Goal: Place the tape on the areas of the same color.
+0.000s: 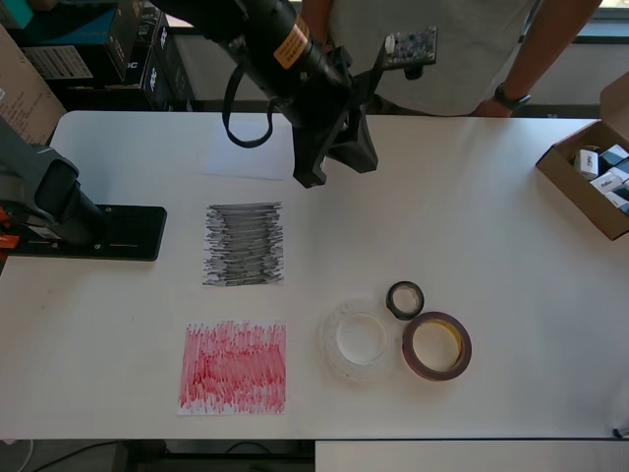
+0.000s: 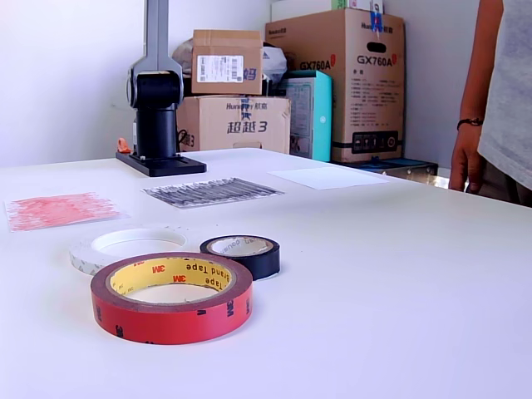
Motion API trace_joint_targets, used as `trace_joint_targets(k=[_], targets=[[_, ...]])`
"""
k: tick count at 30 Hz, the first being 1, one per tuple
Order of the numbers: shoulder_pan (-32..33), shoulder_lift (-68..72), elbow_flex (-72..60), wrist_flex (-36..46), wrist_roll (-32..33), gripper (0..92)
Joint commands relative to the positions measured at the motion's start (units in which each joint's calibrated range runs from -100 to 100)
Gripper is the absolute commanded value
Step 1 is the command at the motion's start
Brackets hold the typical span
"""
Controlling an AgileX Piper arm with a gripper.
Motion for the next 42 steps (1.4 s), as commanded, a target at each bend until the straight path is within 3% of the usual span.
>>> trace_joint_targets(k=[1,28,42], targets=[[0.21,2.79,0.07,0.41,2.84,0.6],[-3.97,23.74,-0.29,2.36,11.03,0.6],[-6.5,34.32,-9.84,2.36,12.17,0.7]])
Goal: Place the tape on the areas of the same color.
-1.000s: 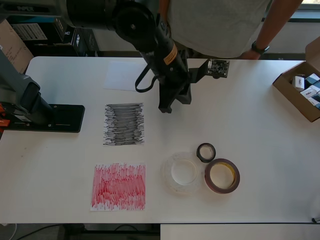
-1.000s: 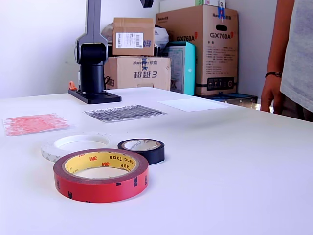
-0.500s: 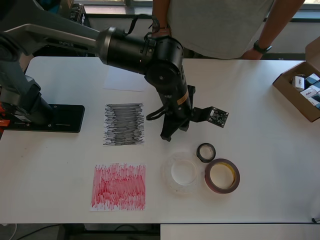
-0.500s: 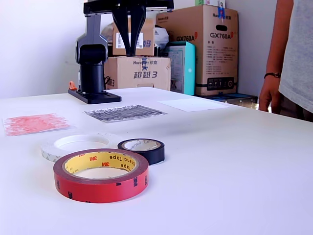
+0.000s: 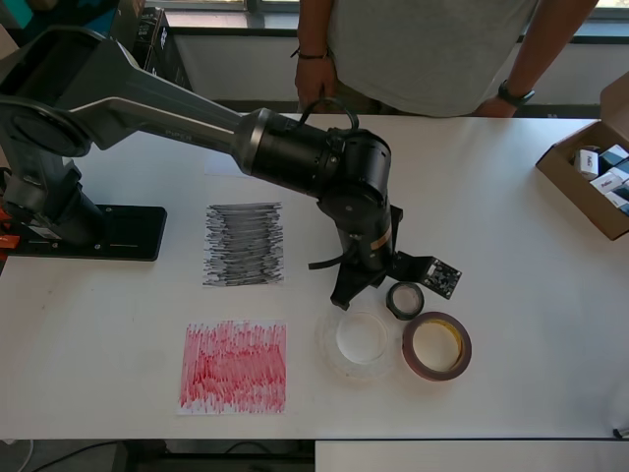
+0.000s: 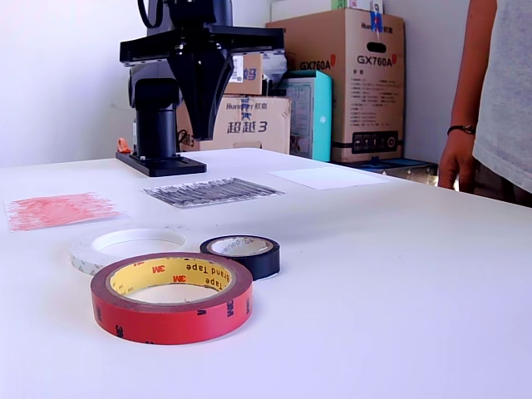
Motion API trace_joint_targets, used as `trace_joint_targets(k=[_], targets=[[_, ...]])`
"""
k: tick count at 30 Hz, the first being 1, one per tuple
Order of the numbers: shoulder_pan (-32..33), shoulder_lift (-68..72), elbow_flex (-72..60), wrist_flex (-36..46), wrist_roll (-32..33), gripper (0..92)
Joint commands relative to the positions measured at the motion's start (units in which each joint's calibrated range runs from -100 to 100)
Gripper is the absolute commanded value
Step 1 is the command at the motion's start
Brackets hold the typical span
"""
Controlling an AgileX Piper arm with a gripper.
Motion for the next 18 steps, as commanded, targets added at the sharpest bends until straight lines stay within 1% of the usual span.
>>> trace_joint_targets(k=[1,5,7,10,12,14,16,18], targets=[[-0.11,2.13,-1.17,-0.44,0.2,0.7],[-0.59,3.34,-1.17,-0.44,-0.37,1.6],[-0.59,3.72,-1.17,-0.44,-0.53,6.8],[-0.59,3.81,-1.17,-0.52,-1.11,17.5],[-0.11,3.81,-0.62,-0.52,-3.56,22.6],[-0.04,3.81,-0.35,-0.44,-7.41,25.5],[-0.04,3.81,-0.35,-0.44,-11.83,26.7],[-0.11,3.9,-0.35,-0.44,-17.56,26.7]])
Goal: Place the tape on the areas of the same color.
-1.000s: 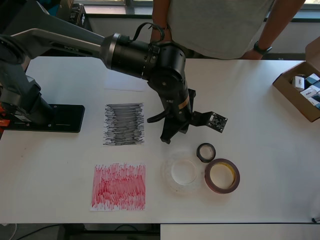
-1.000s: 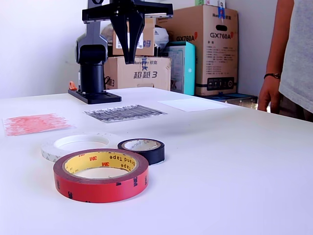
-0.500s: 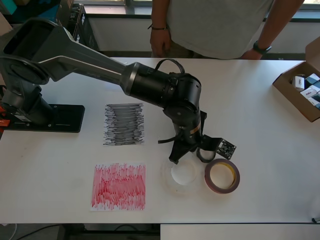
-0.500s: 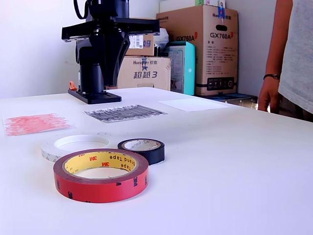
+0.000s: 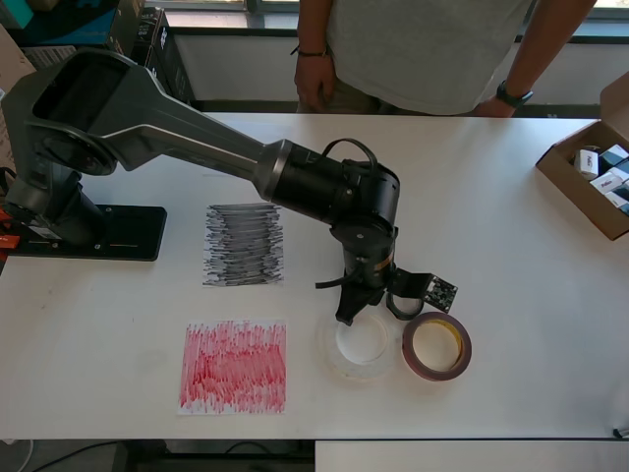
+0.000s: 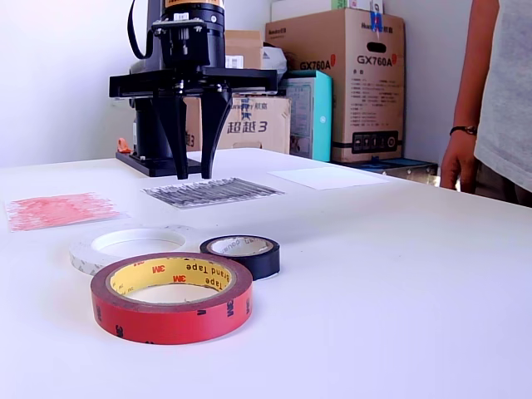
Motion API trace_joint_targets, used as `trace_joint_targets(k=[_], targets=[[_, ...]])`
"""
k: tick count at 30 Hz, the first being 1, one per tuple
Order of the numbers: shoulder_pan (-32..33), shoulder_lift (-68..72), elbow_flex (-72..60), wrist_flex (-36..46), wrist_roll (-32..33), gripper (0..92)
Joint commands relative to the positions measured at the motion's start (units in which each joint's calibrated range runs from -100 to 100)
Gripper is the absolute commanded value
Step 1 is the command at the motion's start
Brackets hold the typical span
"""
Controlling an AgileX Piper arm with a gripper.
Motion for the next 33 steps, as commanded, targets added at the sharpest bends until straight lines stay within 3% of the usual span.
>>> trace_joint_targets(k=[1,6,13,24,28,33], targets=[[0.13,-0.5,0.18,-0.68,-15.32,26.7],[0.13,0.06,-0.37,-1.87,-28.66,26.7],[-0.03,1.46,0.18,-11.12,-39.72,28.2],[-0.82,2.77,2.63,-14.09,-44.3,47.0],[-1.22,2.68,5.36,-13.58,-42.99,48.0],[-1.69,2.68,6.54,-13.33,-36.93,48.0]])
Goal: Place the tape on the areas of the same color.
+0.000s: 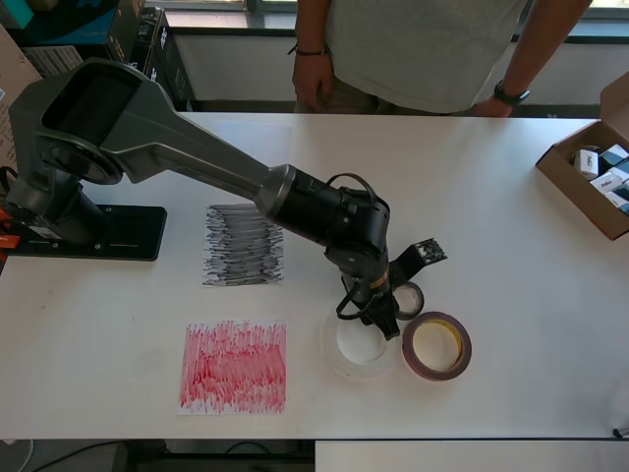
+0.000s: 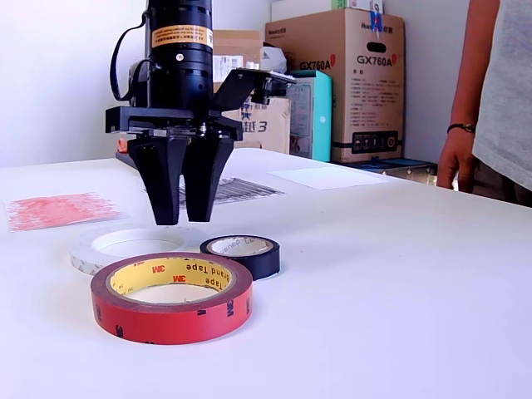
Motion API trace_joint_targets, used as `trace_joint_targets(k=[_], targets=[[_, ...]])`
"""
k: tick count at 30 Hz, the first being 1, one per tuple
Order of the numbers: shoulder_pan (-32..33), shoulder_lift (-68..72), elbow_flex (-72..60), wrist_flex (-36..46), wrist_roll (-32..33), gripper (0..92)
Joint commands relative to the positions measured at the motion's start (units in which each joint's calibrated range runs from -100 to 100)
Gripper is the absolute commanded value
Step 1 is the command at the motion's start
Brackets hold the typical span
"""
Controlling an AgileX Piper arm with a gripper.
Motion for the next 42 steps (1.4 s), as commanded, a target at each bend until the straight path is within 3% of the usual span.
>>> trace_joint_targets(k=[1,11,42], targets=[[-0.2,0.33,0.03,0.1,8.12,47.9],[0.28,0.33,1.21,0.1,18.02,47.9],[1.15,-0.42,3.48,0.1,20.72,47.9]])
